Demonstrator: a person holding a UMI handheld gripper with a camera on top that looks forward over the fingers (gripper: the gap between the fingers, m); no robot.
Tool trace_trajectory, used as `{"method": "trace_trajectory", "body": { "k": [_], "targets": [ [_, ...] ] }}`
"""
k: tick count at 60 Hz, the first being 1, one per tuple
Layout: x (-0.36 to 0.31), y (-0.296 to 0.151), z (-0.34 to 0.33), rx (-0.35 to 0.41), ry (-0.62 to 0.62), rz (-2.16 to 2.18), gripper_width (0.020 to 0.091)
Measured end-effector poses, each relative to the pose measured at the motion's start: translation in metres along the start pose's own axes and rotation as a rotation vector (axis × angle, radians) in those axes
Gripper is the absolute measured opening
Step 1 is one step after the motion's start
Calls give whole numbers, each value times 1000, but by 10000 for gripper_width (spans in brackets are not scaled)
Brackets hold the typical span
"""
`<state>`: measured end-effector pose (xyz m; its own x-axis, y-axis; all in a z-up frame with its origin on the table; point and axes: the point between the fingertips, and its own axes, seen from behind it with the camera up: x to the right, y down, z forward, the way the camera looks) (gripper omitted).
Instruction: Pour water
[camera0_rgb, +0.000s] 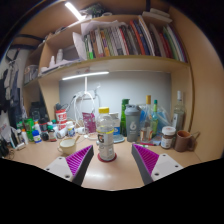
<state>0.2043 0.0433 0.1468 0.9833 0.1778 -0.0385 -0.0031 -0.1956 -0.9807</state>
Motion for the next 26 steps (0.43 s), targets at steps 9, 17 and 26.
{"method": "trace_trajectory", "body": {
  "k": [9,17,26],
  "targets": [
    [-7,-10,-84,53,-12,57,848],
    [-14,-1,-136,57,-41,85,848],
    [-17,4,-163,77,-67,102,850]
  ]
}}
